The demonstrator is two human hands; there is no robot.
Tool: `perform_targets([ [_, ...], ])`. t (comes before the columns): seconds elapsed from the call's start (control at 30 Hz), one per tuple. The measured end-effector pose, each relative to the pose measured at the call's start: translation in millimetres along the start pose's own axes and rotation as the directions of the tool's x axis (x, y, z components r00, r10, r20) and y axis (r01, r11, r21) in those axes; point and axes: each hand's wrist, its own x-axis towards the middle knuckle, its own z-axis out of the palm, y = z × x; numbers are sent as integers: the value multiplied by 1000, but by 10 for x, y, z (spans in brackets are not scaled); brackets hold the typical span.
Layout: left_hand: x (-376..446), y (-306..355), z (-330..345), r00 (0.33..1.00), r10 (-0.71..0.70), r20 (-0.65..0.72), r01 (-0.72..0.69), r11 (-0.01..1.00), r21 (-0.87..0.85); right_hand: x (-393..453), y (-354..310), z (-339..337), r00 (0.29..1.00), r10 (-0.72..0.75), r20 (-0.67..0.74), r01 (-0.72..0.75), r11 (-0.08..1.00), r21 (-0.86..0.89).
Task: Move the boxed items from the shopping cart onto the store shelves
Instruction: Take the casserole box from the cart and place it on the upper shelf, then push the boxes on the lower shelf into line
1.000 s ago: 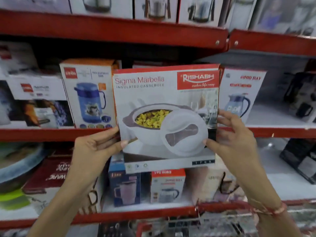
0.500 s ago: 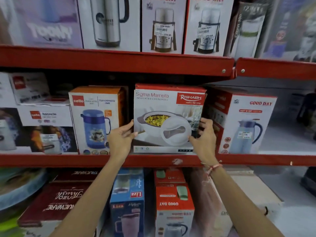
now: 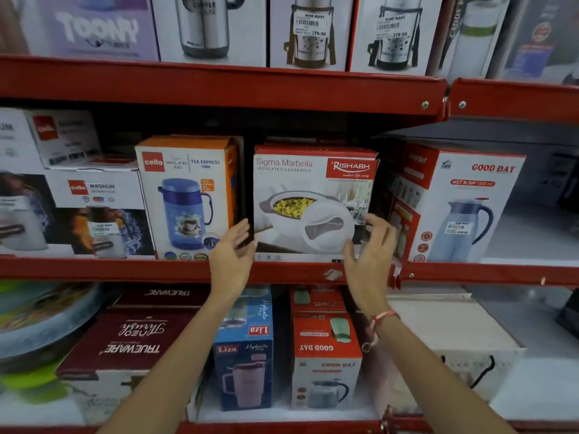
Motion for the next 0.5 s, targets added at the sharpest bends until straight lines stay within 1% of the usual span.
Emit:
perform_targets([
  [0.03, -102, -21, -43, 999, 25, -32, -24, 999, 39, -120, -67, 19, 998, -54, 32, 53, 998, 23],
  [0.1, -313, -94, -134, 995, 63, -78, -54, 992, 118, -385, -155, 70, 977, -109, 183, 95, 992, 85],
  [0.13, -418, -145, -179, 994, 61, -89, -49, 989, 136, -525, -174, 110, 959, -111, 262, 82, 989, 122],
  [0.17, -527, -208, -228, 994, 42, -97, -28, 989, 145, -669, -174, 153, 937, -85, 337, 36, 988, 150],
  [0.2, -627, -277, -268, 994, 14, -105, 2, 988, 155, -803, -155, 203, 905, -20, 426, -53, 986, 158],
  [0.23, -724, -348, -305, 993, -19, -115, 38, 985, 170, -930, -124, 256, 840, 78, 536, -177, 975, 134],
  [0.27, -819, -424, -342, 991, -55, -122, 78, 978, 195, -1050, -97, 306, 733, 184, 655, -310, 947, 82],
  [0.3, -913, -492, -371, 988, -95, -121, 120, 966, 227, -1159, -70, 349, 599, 272, 753, -431, 902, 17],
  [0.33, -1001, -552, -390, 983, -149, -109, 173, 952, 252, -1258, -50, 382, 475, 327, 817, -518, 854, -42],
  [0.37, -1080, -604, -400, 970, -225, -86, 240, 936, 257, -1340, -46, 407, 388, 350, 853, -561, 824, -83],
  [0.4, -1148, -636, -405, 944, -325, -50, 328, 916, 231, -1411, -52, 427, 339, 349, 874, -573, 813, -102],
  [0.43, -1203, -656, -407, 904, -428, 1, 421, 888, 184, -1471, -61, 448, 315, 338, 887, -572, 813, -107],
  [0.47, -1243, -679, -410, 861, -506, 56, 495, 858, 139, -1521, -71, 470, 306, 326, 895, -563, 819, -106],
  [0.5, -1269, -707, -426, 831, -546, 102, 537, 837, 109, -1564, -85, 484, 306, 317, 898, -549, 829, -106],
])
